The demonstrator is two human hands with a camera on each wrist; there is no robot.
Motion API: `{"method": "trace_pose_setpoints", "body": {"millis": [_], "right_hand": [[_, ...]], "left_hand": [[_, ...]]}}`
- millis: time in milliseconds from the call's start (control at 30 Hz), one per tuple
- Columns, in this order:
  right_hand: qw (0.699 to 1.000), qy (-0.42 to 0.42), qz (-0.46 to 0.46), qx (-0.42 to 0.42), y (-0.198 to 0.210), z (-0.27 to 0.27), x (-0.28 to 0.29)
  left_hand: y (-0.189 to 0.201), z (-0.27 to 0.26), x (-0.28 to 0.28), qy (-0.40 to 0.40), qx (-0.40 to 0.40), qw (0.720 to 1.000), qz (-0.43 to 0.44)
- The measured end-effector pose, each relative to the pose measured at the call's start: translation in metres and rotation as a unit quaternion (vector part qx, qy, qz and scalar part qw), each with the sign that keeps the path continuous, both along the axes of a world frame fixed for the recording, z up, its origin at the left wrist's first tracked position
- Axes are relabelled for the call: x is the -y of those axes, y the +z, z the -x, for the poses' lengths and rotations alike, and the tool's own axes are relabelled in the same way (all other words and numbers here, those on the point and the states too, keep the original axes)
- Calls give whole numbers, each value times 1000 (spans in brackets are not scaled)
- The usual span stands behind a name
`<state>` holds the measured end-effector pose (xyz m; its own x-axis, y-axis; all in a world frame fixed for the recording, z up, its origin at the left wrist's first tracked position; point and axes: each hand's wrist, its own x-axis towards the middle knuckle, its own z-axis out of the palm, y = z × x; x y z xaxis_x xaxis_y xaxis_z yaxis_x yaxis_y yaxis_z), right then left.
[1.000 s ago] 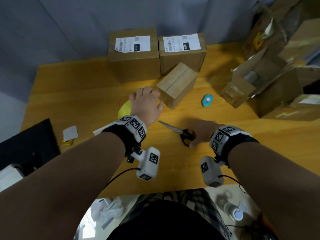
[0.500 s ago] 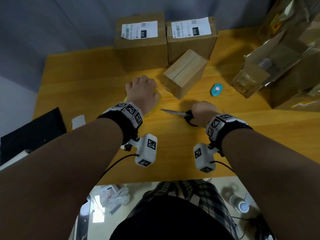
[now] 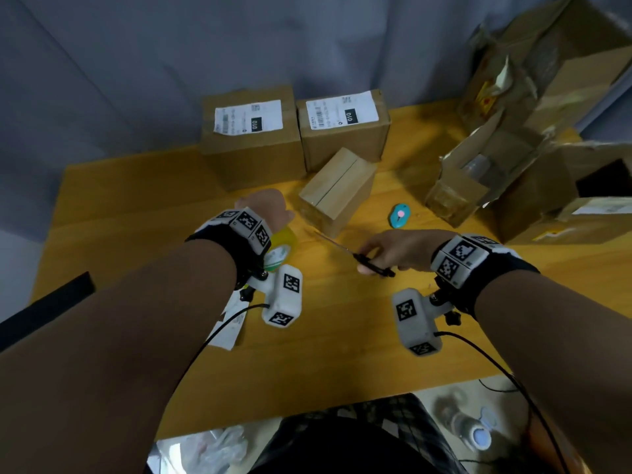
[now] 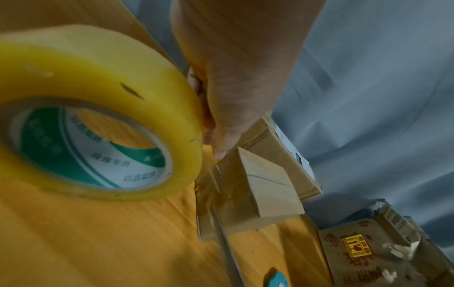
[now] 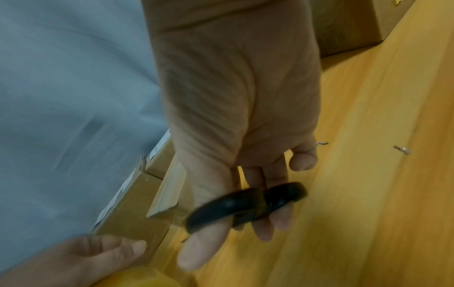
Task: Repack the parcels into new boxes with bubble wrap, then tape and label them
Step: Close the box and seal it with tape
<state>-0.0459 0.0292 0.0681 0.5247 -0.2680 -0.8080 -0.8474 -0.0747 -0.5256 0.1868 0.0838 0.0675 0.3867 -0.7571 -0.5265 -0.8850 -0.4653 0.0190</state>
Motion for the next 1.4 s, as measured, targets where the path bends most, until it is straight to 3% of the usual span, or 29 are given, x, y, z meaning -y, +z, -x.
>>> {"method": "trace_pose_setpoints", "body": {"millis": [167,467,900,1000,1100,1200,1400], "right_hand": [[998,8,-67,-18,-4,-1,4],[993,-92,-72,33,-21,-32,6],[980,-170,-1,101,-38,-45,12],[985,-146,47,82,-40,-48,17],[990,-25,135,13,-47,-48,15],[977,25,207,-35,-55,-45,9],[956,85,275,-55,-48,-47,5]], "left_hand": [[1,2,12,2,-18,999,-31],[-15,-13,11,88,-147,985,-30],[-23,-7,18,145,-158,977,-12],[-20,-5,17,142,-146,979,-9],[-21,-7,15,135,-150,979,-9],[-23,-11,10,130,-158,979,11],[-14,-20,-9,113,-211,970,45]]}}
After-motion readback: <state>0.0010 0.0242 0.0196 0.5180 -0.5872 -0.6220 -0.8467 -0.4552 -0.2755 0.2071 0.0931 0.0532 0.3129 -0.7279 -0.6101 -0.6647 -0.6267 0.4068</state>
